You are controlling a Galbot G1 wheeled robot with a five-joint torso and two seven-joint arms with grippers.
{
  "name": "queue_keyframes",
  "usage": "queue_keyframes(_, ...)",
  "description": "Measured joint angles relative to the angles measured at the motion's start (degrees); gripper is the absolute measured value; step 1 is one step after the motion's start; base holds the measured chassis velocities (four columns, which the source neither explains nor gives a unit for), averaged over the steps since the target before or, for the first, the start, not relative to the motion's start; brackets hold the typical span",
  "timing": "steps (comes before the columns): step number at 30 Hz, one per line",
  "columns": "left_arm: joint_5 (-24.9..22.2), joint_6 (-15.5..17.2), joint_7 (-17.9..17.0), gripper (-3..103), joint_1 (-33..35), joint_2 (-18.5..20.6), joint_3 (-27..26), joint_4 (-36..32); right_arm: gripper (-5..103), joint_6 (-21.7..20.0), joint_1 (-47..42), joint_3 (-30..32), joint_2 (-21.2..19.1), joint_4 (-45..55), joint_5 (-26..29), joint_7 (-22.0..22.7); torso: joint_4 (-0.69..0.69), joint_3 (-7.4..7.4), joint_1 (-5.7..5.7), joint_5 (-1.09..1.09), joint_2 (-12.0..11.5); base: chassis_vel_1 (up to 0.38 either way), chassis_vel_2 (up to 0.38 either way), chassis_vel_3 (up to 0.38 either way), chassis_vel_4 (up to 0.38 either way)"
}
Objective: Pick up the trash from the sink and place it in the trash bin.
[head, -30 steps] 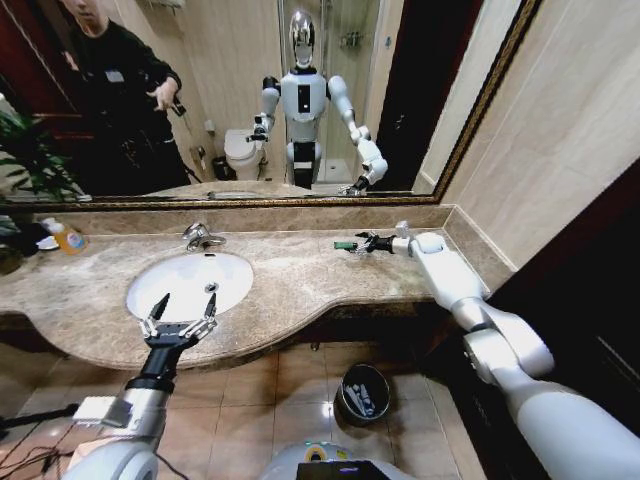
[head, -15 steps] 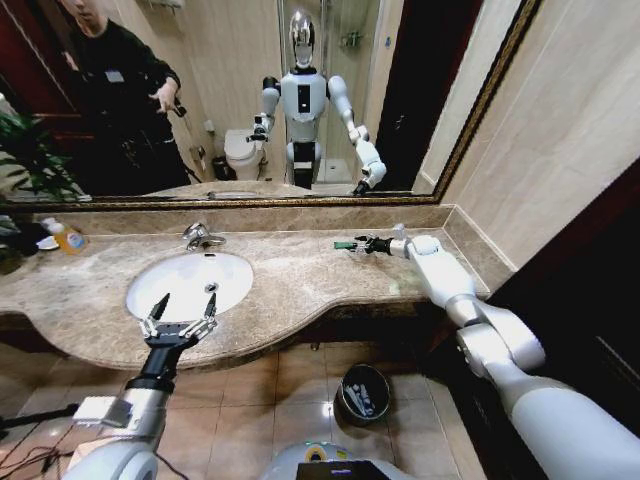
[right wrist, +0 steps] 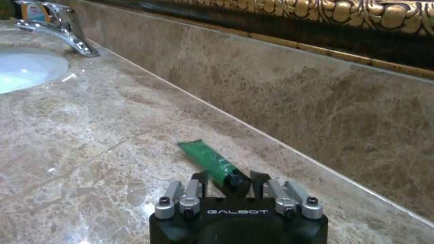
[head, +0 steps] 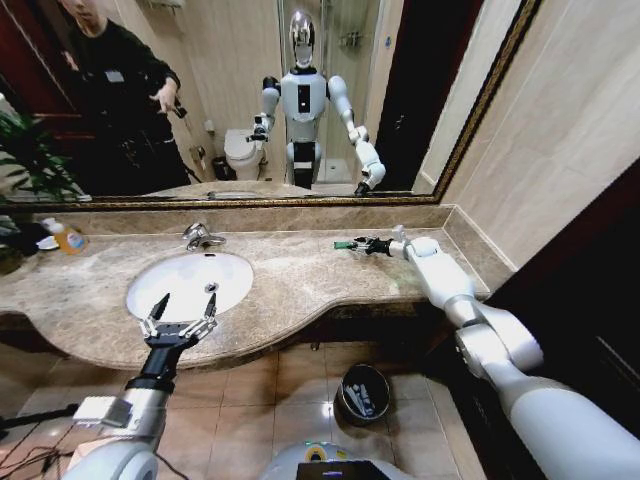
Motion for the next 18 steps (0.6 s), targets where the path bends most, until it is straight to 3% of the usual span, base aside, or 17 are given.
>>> queue_keyframes(1, 0.0, 0.0, 0.0, 100, 0.0, 0.0, 0.0, 0.0, 44, 0.0, 0.0, 0.0, 0.0, 0.0, 0.0, 0.0, 0.0, 0.0, 0.0, 0.0, 0.0, 0.0, 0.0, 0.0, 0.0)
queue_keyframes(4, 0.0, 0.0, 0.0, 100, 0.0, 0.0, 0.0, 0.0, 32, 0.6, -0.3, 0.1, -0.1, 0.1, 0.0, 0.7, 0.0, 0.0, 0.0, 0.0, 0.0, 0.0, 0.0, 0.0, 0.0)
queue_keyframes(9, 0.0, 0.0, 0.0, 100, 0.0, 0.0, 0.0, 0.0, 27, 0.7, -0.6, 0.3, -0.1, 0.4, 0.0, 1.0, 0.0, 0.0, 0.0, 0.0, 0.0, 0.0, 0.0, 0.0, 0.0)
queue_keyframes(11, 0.0, 0.0, 0.0, 100, 0.0, 0.0, 0.0, 0.0, 19, 0.8, -1.0, 0.2, -0.3, 1.1, 0.0, 1.2, 0.0, 0.0, 0.0, 0.0, 0.0, 0.0, 0.0, 0.0, 0.0)
queue_keyframes(18, 0.0, 0.0, 0.0, 100, 0.0, 0.0, 0.0, 0.0, 19, 0.8, -2.0, 0.1, -0.4, 2.5, 0.5, 1.9, 0.0, 0.0, 0.0, 0.0, 0.0, 0.0, 0.0, 0.0, 0.0)
